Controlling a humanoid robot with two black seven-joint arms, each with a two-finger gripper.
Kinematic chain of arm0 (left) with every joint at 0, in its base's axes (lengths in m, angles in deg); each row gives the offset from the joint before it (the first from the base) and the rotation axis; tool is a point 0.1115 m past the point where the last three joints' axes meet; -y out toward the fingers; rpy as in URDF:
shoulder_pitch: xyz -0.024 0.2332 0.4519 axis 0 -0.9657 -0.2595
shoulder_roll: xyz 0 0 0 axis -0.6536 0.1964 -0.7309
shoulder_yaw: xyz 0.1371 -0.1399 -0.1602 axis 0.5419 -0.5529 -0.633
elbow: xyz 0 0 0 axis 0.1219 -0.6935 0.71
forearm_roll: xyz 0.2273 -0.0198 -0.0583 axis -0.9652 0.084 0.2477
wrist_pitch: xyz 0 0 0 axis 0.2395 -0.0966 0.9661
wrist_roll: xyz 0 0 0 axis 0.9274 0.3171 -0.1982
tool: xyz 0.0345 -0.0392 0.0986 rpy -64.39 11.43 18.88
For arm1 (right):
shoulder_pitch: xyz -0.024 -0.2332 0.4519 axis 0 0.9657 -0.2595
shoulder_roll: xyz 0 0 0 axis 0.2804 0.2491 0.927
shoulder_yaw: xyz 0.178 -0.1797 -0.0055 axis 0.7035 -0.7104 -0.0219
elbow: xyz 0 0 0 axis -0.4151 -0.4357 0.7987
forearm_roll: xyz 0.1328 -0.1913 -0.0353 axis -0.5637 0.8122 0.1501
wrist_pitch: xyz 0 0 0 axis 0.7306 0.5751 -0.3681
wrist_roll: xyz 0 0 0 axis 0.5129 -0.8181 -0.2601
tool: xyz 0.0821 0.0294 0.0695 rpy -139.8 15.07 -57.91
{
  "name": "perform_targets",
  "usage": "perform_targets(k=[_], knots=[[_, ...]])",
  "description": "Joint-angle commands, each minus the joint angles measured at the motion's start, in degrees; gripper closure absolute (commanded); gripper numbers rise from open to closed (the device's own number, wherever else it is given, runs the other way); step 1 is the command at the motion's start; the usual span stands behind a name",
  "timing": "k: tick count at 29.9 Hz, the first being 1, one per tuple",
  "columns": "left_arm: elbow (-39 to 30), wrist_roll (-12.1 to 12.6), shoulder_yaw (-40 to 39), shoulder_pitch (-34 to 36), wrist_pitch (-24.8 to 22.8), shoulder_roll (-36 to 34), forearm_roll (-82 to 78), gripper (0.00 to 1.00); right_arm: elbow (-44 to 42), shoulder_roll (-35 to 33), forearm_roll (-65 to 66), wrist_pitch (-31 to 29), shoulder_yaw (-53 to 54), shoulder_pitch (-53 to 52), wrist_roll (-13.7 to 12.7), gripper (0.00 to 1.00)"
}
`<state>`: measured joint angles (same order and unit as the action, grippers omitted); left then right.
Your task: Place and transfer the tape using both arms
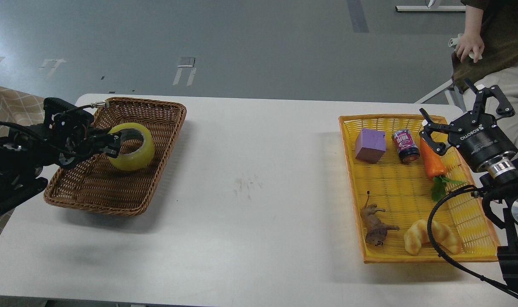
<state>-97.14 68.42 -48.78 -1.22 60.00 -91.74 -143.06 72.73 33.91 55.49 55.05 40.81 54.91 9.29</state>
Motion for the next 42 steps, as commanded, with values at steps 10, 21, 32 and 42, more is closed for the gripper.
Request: perform_targets(k=[10, 21, 32, 42], knots=[[2.38, -0.99, 0.01, -1.13, 0.16, 0.44, 0.02, 1.0, 0.01, 0.08, 0.0, 0.0, -0.11, 0.08, 0.0, 0.0], [1.51, -2.12, -0.25, -0.78, 6.14, 0.17, 5.11, 0.1, -0.08, 0.35, 0.0, 0.0, -0.02, 0.44, 0.0, 0.0], [1.51, -6.87, -0.96, 8.18, 1.05, 0.0, 24.86, 0.03, 0.01, 0.26, 0.0, 0.0, -0.02, 0.0, 0.0, 0.0], [1.51, -6.87, -5.42, 20.32, -16.96, 2.72, 75.98, 0.02, -1.39, -0.35, 0.97, 0.0, -0.55, -5.97, -0.09, 0.0]])
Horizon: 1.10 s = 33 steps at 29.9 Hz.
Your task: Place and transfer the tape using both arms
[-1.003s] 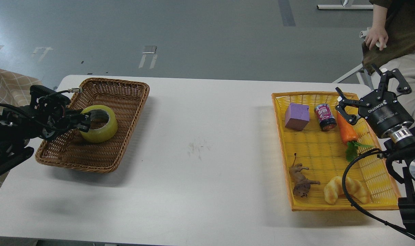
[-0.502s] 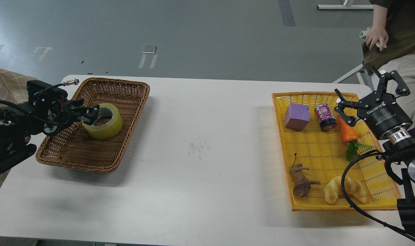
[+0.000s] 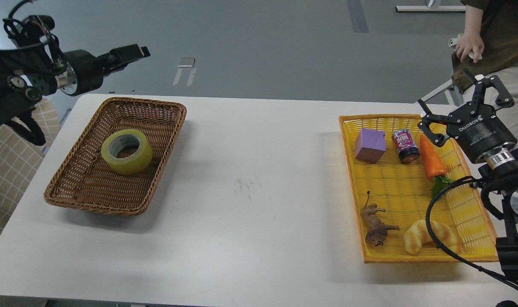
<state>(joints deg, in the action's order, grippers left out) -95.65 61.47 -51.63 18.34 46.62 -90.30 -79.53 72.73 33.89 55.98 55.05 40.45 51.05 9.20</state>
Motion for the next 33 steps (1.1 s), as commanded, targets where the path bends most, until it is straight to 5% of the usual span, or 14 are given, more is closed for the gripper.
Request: perform_targets(k=[1, 11, 21, 33], knots=[[0.02, 0.08, -4.59, 0.77, -4.89, 1.81, 16.51, 0.02, -3.14, -0.42, 0.66, 0.0, -0.37, -3.68, 0.0, 0.0], [0.02, -0.1, -13.22, -3.53, -8.03, 7.61, 21.82, 0.02, -10.8, -1.04, 0.66, 0.0, -4.31, -13.54, -0.09, 0.0], [-2.26, -3.35, -35.71, -17.76, -8.03, 17.88, 28.51, 0.02, -20.12, -0.34, 0.57, 0.0, -10.47, -22.5, -0.09, 0.0], [-3.32, -3.17, -38.98, -20.94, -8.03, 26.24, 27.72, 0.02, -19.15, 1.42, 0.57, 0.0, -13.64, -23.56, -0.09, 0.0]])
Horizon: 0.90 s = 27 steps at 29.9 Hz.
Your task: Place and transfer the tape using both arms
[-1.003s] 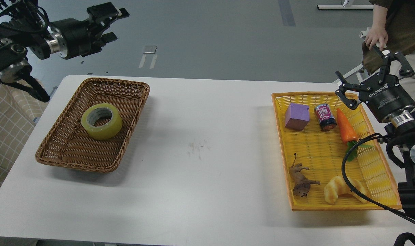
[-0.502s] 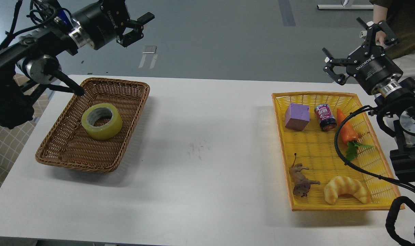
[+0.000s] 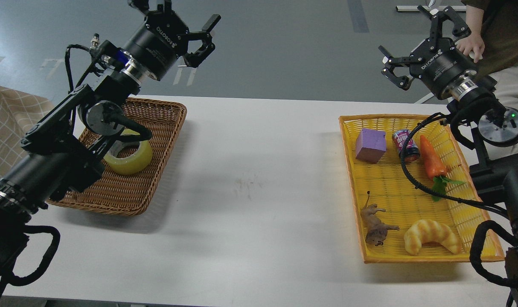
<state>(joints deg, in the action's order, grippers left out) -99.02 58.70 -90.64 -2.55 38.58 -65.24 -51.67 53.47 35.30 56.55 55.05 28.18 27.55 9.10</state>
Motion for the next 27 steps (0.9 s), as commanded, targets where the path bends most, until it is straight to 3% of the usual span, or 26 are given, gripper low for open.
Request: perform_targets(k=[1, 12, 27], knots=[[0.04, -0.57, -0.84, -0.15, 0.0, 1.71, -0.06, 0.02, 0.11, 0.02, 0.0, 0.0, -1.45, 0.02, 0.01, 0.0], [-0.05, 0.39, -3.39, -1.55, 0.0, 4.53, 2.4, 0.02, 1.07, 1.16, -0.26, 0.0, -1.54, 0.19, 0.01, 0.0], [1.19, 0.48, -3.57, -3.13, 0.0, 4.35, 2.58, 0.02, 12.24, 1.33, -0.44, 0.0, -1.19, 7.14, 0.1, 0.0]])
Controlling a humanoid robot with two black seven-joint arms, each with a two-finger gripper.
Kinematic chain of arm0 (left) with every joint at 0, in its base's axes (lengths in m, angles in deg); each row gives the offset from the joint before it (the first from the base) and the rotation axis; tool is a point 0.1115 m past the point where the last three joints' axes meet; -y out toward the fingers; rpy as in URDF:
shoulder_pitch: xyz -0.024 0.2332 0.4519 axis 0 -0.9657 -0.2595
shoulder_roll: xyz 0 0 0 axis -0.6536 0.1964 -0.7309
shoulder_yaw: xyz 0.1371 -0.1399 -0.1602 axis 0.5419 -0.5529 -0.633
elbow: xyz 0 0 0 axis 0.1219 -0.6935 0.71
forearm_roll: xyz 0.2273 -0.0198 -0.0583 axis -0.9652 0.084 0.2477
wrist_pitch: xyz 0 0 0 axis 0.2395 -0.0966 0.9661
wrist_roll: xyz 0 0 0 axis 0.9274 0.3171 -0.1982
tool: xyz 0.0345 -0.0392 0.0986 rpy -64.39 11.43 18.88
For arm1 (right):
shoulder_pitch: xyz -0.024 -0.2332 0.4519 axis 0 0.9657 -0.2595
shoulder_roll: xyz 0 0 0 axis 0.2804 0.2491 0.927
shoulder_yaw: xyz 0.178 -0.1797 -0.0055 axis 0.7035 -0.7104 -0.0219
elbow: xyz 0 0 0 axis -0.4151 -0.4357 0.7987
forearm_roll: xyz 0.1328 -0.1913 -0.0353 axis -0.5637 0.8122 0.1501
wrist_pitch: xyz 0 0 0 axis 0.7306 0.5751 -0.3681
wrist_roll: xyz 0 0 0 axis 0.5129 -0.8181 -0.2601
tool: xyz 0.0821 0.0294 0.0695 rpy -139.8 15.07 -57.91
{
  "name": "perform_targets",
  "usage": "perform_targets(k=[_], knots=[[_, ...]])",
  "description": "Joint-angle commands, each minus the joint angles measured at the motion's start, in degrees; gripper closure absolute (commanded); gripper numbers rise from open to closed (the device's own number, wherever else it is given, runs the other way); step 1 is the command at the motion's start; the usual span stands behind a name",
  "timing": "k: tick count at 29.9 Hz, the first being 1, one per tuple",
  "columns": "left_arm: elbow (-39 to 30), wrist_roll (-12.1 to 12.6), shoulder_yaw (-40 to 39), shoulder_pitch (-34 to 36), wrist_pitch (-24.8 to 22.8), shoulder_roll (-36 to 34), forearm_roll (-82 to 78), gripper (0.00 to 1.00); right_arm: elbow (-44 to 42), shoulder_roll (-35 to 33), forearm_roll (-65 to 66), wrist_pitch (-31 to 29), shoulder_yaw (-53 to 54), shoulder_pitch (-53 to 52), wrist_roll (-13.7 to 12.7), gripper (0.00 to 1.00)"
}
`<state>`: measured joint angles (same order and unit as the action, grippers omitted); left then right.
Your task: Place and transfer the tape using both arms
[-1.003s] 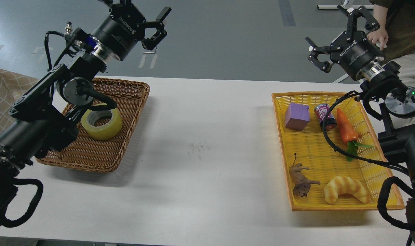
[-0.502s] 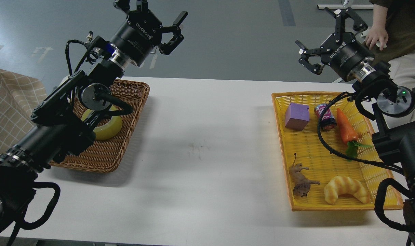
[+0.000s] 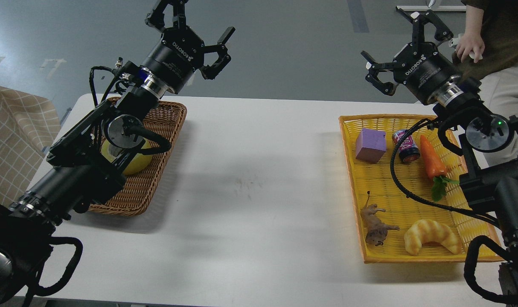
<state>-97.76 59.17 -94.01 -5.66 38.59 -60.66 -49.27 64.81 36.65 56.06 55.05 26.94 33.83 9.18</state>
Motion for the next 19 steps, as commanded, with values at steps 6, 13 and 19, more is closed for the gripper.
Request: perform_targets(k=[6, 13, 19], knots=[[-0.6, 0.0, -0.47, -0.02, 0.0, 0.29, 0.18, 0.02, 0.9, 0.15, 0.04, 0.0, 0.4, 2.35, 0.02, 0.0], [-0.51, 0.53, -0.29, -0.11, 0.0, 1.09, 0.09, 0.02, 1.07, 1.03, -0.48, 0.0, 0.93, 3.06, 0.02, 0.0], [-0.51, 1.05, -0.29, -0.9, 0.0, 1.09, 0.09, 0.02, 0.9, 1.56, -0.57, 0.0, 2.42, 3.32, 0.02, 0.0]])
